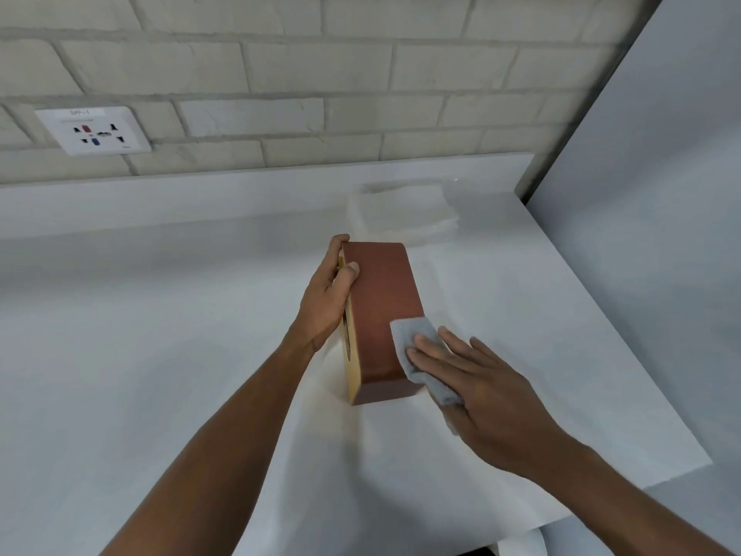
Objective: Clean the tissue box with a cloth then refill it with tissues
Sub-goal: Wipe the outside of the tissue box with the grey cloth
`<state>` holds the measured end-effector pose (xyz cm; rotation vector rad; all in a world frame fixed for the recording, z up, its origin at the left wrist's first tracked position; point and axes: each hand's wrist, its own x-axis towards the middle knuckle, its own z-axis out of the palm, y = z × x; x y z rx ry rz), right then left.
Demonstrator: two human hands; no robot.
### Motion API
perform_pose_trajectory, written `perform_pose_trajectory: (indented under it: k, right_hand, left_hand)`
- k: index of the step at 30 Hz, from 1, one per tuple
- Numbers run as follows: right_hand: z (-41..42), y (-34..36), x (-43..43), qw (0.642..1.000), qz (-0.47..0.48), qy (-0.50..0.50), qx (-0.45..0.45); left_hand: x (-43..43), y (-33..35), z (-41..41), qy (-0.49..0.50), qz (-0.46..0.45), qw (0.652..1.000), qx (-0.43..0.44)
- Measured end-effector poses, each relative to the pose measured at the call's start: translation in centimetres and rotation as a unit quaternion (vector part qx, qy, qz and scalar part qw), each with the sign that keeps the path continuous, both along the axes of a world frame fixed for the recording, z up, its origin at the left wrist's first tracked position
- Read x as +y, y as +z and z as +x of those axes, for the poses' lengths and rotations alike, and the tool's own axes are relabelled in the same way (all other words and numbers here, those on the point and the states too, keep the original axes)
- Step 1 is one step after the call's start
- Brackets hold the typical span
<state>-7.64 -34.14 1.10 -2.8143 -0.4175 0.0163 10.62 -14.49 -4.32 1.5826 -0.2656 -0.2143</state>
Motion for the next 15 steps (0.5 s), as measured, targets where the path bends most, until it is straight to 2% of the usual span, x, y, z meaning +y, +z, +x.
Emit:
perform_pose_trajectory:
  k: [4,8,12,15]
  right_hand:
    - [2.3,0.5,1.6,0.997,-0.066,-0.001,-0.044]
    - [6.4,1.4,4.1,0.995,-0.094,-0.008,-0.044]
    - [4.1,1.3,3.2,0.991,-0.125,0.003,-0.058]
    - [5.5,1.4,3.5,0.990,-0.135,-0.012,-0.041]
  left_hand:
    - [-0.1,0.1,-0.1,0.000,-0.012,1.000,0.001]
    - [0.0,0.2,0.1,-0.001,0.011,1.000,-0.023]
    - [0.2,0.3,0.0,-0.002,0.006,1.000,-0.011]
    - [0.2,0.3,0.0,-0.005,0.016,1.000,-0.017]
